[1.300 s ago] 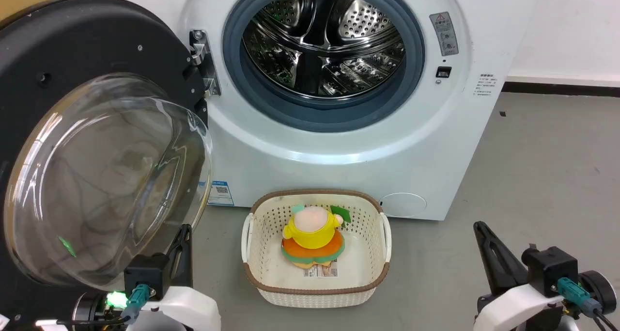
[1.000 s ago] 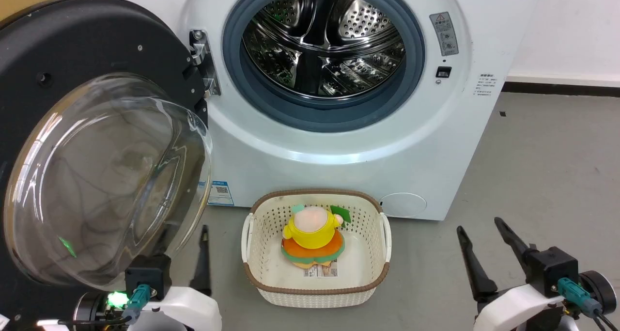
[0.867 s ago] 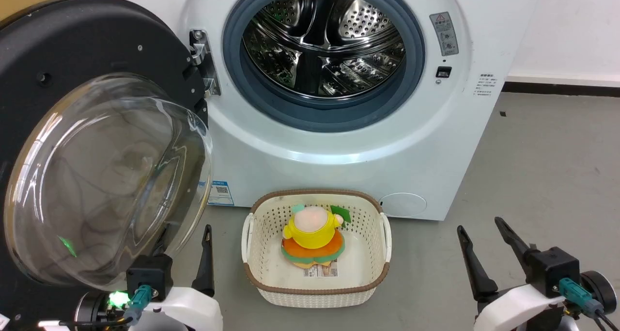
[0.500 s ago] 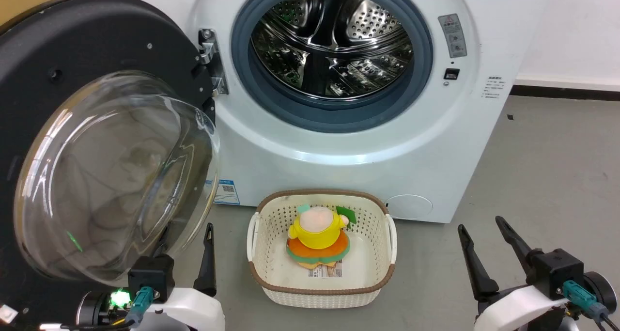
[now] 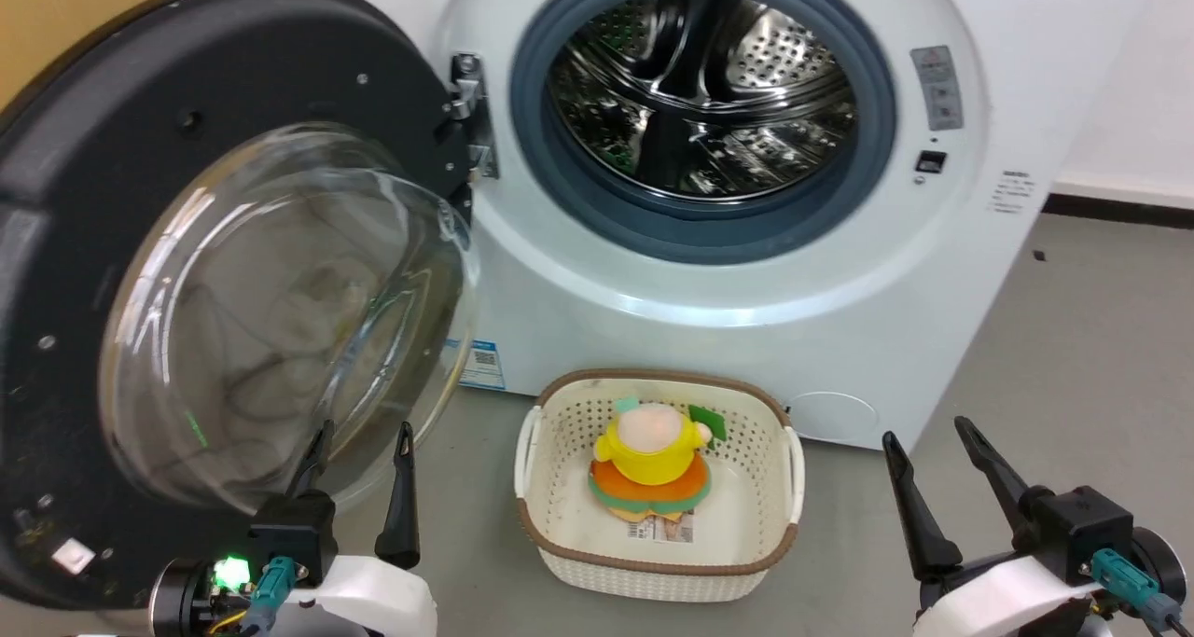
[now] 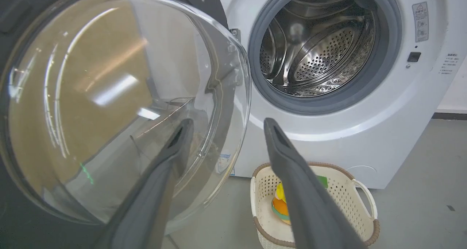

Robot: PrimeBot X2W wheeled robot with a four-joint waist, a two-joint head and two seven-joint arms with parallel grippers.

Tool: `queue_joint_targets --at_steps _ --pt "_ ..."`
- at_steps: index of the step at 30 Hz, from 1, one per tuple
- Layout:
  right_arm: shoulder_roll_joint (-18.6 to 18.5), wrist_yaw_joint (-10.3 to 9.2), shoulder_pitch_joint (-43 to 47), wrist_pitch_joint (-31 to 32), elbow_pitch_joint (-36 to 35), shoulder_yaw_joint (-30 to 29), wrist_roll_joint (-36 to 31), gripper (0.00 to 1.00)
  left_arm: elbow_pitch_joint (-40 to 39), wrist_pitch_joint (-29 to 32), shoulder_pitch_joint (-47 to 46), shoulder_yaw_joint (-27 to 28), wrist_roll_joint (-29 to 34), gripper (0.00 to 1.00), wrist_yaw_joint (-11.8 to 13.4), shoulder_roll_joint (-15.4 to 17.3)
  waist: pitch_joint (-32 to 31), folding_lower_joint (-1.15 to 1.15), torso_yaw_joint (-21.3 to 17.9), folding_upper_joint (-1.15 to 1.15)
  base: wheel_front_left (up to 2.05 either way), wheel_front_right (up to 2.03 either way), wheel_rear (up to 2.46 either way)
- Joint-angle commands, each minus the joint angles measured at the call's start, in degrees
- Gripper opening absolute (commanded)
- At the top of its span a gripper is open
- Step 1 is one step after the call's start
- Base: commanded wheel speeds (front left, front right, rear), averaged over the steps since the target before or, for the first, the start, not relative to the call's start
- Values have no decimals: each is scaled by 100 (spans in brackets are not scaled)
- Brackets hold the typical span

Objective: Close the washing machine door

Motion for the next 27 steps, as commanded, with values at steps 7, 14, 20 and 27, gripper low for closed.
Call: queue_joint_targets --at_steps 7,14,20,27 --pt "-32 1 110 -123 9 34 116 100 -62 -128 54 -46 -21 100 47 33 -36 0 320 0 0 0 0" --pt "-68 2 72 -207 34 138 196 100 -146 -212 97 -32 -33 100 118 50 -11 0 550 0 0 0 0" --pt "-135 2 -22 -278 96 263 285 100 -245 -283 152 -8 -53 100 196 51 16 0 713 0 0 0 0" --pt "-217 2 -112 -362 174 402 402 100 -342 -367 220 5 -77 100 280 47 26 0 888 0 0 0 0"
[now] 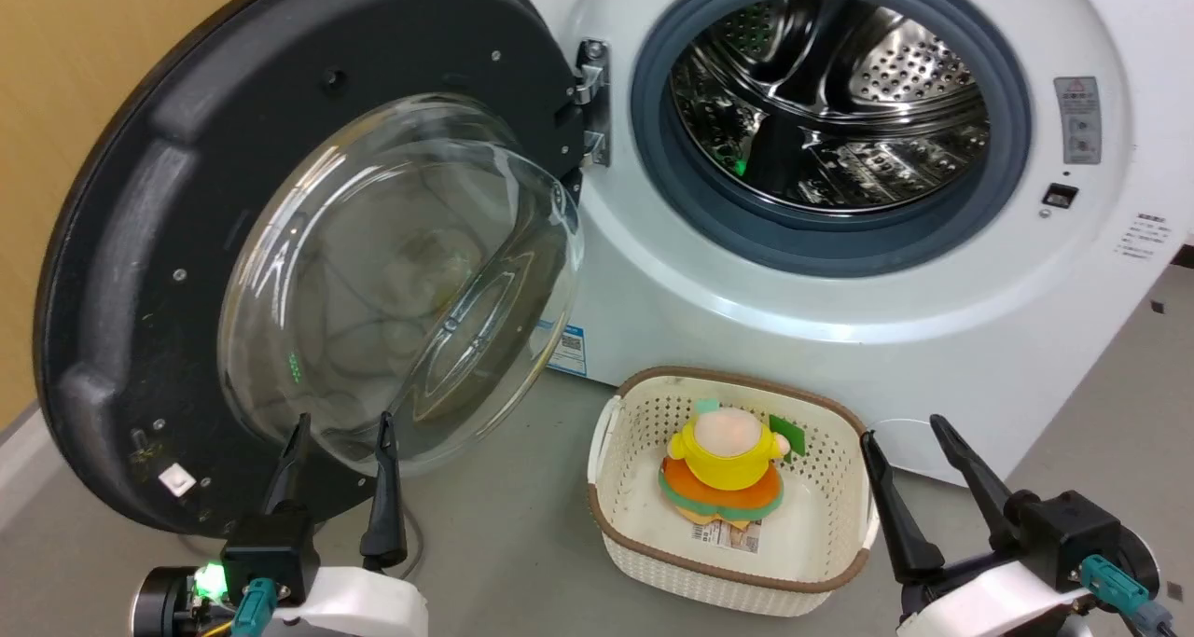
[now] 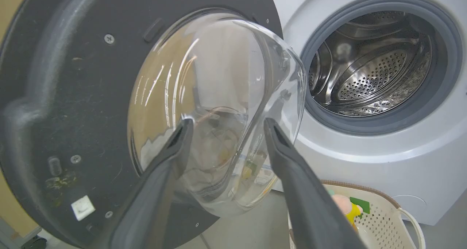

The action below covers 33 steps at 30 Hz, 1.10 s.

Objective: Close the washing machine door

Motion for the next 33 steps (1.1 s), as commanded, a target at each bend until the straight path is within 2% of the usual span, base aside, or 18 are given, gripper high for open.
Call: queue_joint_targets --at_steps 1,33 --pt "-43 2 -67 -60 37 35 57 100 -44 -57 87 4 -59 100 53 29 0 0 41 0 0 0 0" --pt "-248 3 -166 -443 140 500 516 100 -350 -440 371 -87 -62 100 280 40 27 0 825 0 0 0 0"
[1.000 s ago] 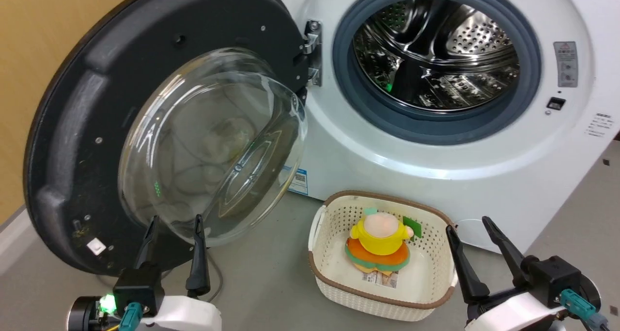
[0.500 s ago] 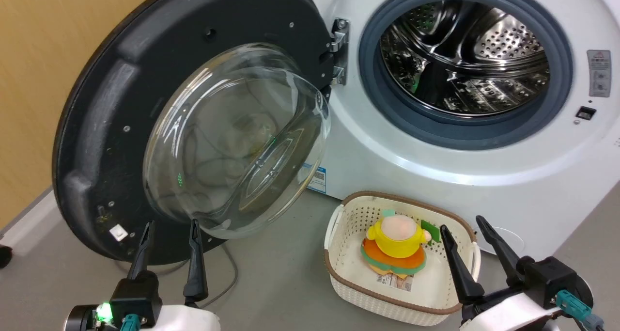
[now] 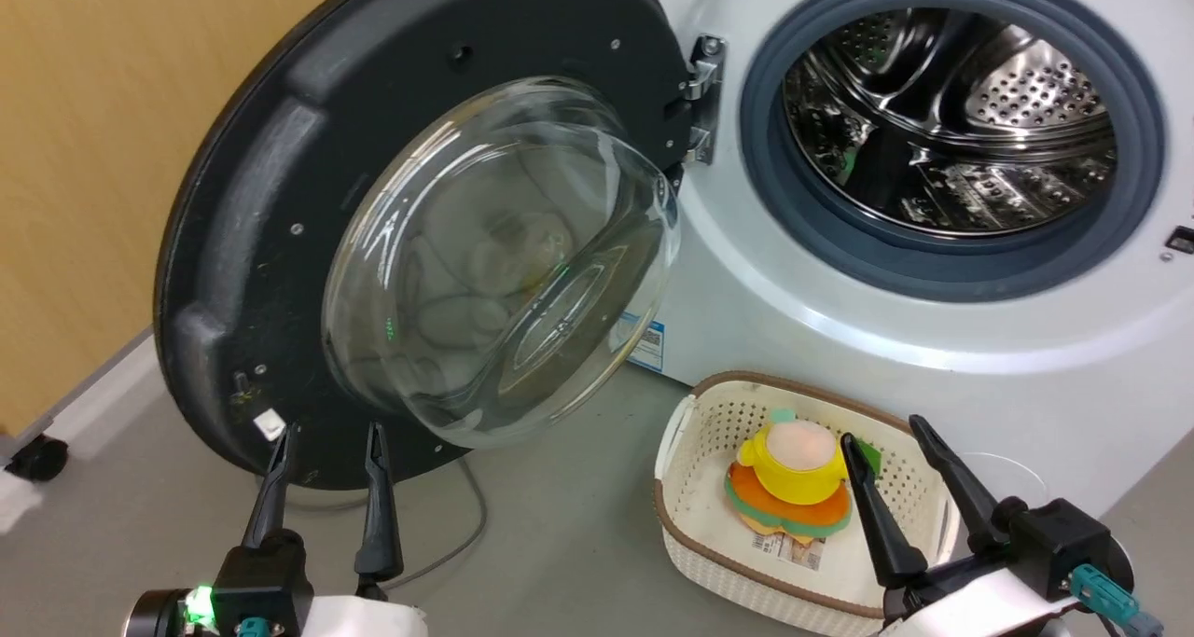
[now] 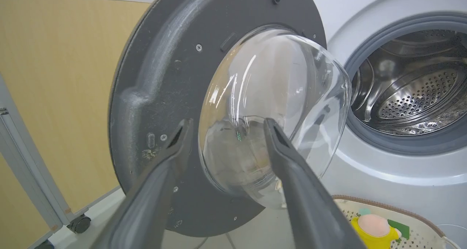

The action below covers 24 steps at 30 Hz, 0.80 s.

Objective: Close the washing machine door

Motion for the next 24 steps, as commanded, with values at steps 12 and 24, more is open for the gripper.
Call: queue_joint_targets --at_steps 12,24 --pt "-115 4 -156 -181 28 176 206 100 -132 -189 141 -31 -43 100 146 34 14 0 301 0 0 0 0" --pt "-137 4 -182 -325 87 284 374 100 -209 -332 182 -56 -49 100 223 49 21 0 591 0 0 0 0"
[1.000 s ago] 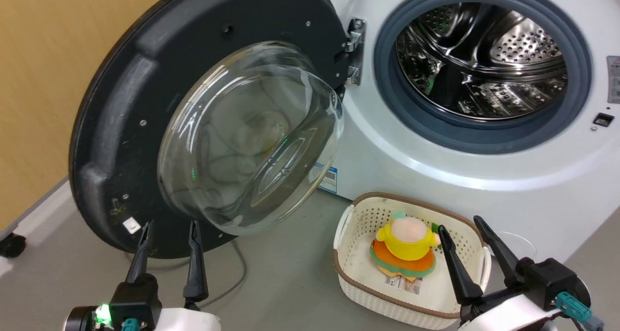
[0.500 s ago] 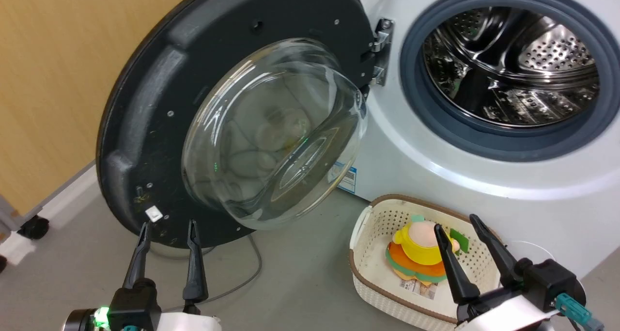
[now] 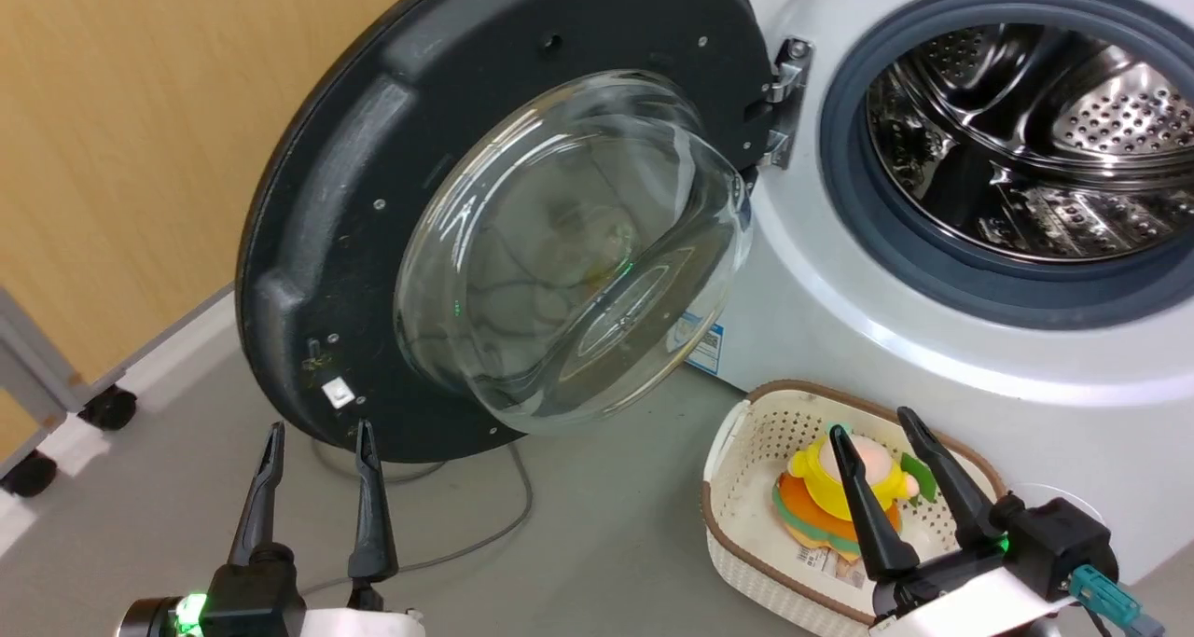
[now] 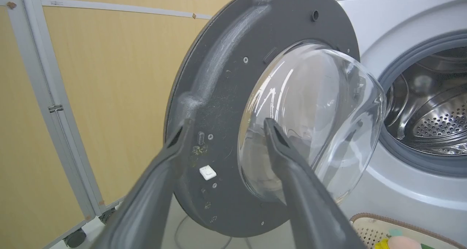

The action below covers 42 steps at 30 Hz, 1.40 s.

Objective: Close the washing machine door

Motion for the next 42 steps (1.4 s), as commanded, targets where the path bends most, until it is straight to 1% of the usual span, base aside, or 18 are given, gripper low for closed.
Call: queue_joint_targets --at_steps 1,9,20,21,22,23,29,30,31,33,36,38,42 --pt "-45 4 -68 -61 27 28 54 100 -45 -58 83 -15 -7 100 37 33 0 0 33 0 0 0 0" --pt "-67 5 -32 -150 38 70 142 100 -51 -147 113 -59 -25 100 74 34 -13 0 204 0 0 0 0" --pt "-72 5 -11 -150 42 69 152 100 5 -147 74 -60 -58 100 73 26 -24 0 199 0 0 0 0" --pt "-75 5 -13 -150 44 71 155 100 22 -147 73 -59 -71 80 62 26 -24 0 199 0 0 0 0" --pt "-77 5 -15 -150 46 71 157 100 29 -147 66 -61 -79 9 48 26 -24 0 199 0 0 0 0" --pt "-79 5 -17 -150 46 69 158 100 25 -147 55 -63 -97 0 26 26 -24 0 200 0 0 0 0" --pt "-66 5 38 -150 21 7 148 100 -43 -147 -171 68 -283 0 -165 120 -5 0 211 0 0 0 0" --pt "-60 5 62 -150 10 -13 142 100 -40 -147 -260 105 -316 0 -237 192 -4 0 211 0 0 0 0" --pt "-42 5 123 -150 -16 -69 123 100 10 -147 -496 212 -422 0 -410 374 -2 0 209 0 0 0 0" --pt "-18 5 195 -150 -65 -147 95 100 122 -135 -791 362 -580 0 -589 582 15 0 200 0 0 0 0" --pt "8 5 316 -150 -170 -286 44 100 273 41 -1314 549 -833 0 -829 868 67 0 184 0 0 0 0" --pt "12 5 361 -150 -236 -326 4 100 407 176 -1699 747 -1066 0 -952 1054 150 0 102 0 0 0 0" --pt "-28 5 331 -150 -298 -331 -36 100 855 519 -2460 1278 -1918 0 -1146 1244 334 0 -111 0 0 0 0"
